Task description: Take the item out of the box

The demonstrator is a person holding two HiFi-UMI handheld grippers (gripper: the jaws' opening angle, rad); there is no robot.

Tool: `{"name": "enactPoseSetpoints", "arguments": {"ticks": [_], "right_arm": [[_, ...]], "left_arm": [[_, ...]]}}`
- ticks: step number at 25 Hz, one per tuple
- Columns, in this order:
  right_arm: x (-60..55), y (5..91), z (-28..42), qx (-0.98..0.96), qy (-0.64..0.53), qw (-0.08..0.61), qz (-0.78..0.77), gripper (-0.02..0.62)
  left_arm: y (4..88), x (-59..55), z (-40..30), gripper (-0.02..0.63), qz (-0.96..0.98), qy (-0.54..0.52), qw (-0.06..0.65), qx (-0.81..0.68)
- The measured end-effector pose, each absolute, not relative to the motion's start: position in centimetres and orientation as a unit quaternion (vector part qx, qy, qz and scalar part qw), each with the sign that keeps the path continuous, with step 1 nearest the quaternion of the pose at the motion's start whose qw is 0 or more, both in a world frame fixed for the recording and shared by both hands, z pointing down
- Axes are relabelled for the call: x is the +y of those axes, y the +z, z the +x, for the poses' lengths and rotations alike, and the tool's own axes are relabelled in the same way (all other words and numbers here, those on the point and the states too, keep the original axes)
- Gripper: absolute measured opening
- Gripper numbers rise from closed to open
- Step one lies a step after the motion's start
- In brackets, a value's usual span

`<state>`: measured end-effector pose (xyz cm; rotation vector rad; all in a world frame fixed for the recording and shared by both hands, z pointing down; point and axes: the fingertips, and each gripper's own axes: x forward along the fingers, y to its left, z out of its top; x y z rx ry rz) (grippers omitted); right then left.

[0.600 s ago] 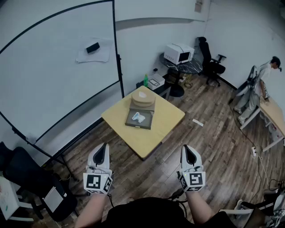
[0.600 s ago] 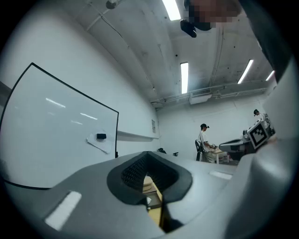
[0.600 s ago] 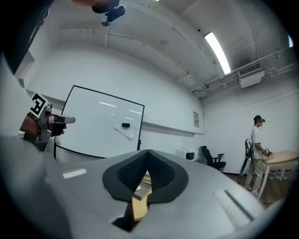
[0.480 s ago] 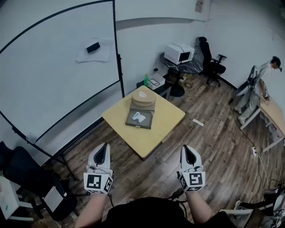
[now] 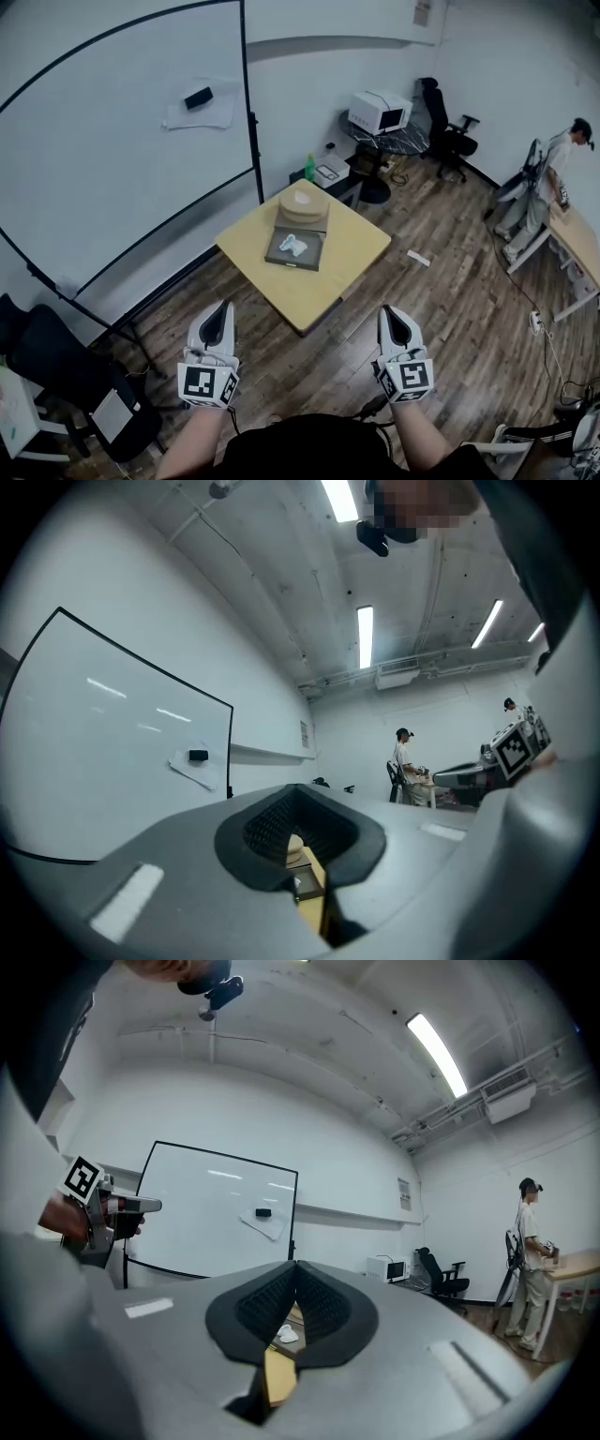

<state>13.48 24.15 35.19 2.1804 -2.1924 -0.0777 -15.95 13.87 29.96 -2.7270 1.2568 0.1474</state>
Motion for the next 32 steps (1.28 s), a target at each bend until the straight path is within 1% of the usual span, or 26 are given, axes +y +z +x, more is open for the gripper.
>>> {"name": "enactPoseSetpoints", "arguments": {"ticks": [2, 3, 4, 8, 11, 15, 19, 24, 32], "right_arm": [[23.9, 35.5, 13.1, -0.726, -0.021, 0.023, 0.687, 0.011], [23.6, 35.5, 12.9, -0.736, -0.018, 0.021, 0.677, 0.216], [23.2, 35.4, 12.7, -0.744, -0.013, 0.023, 0.668, 0.598], [22.7, 34.9, 12.0, -0.761, -0.027, 0.050, 0.647, 0.600], [22.7, 34.4, 12.2, -0.765, -0.038, 0.057, 0.640, 0.600], [22.6, 34.6, 12.9, -0.772, -0.035, 0.050, 0.632, 0.600], [23.1, 35.6, 14.2, -0.779, -0.031, 0.039, 0.625, 0.598], [21.9, 37.5, 15.2, -0.795, -0.025, 0.027, 0.606, 0.598], [16.5, 37.9, 16.0, -0.796, -0.015, 0.022, 0.604, 0.598]], "left_arm": [[29.9, 14.0, -15.9, -0.002, -0.905, 0.050, 0.068, 0.418], [29.9, 14.1, -15.9, -0.002, -0.905, 0.050, 0.069, 0.418], [29.9, 14.1, -15.8, -0.002, -0.904, 0.050, 0.070, 0.418], [30.2, 14.1, -15.4, -0.002, -0.904, 0.047, 0.072, 0.419], [30.2, 14.1, -14.7, -0.002, -0.903, 0.045, 0.072, 0.421], [30.4, 14.4, -13.6, -0.002, -0.900, 0.039, 0.074, 0.427], [30.8, 15.4, -12.1, -0.002, -0.895, 0.033, 0.092, 0.436], [32.1, 15.1, -10.9, -0.002, -0.889, 0.022, 0.088, 0.450], [33.3, 10.4, -10.0, -0.002, -0.888, 0.014, 0.075, 0.454]]}}
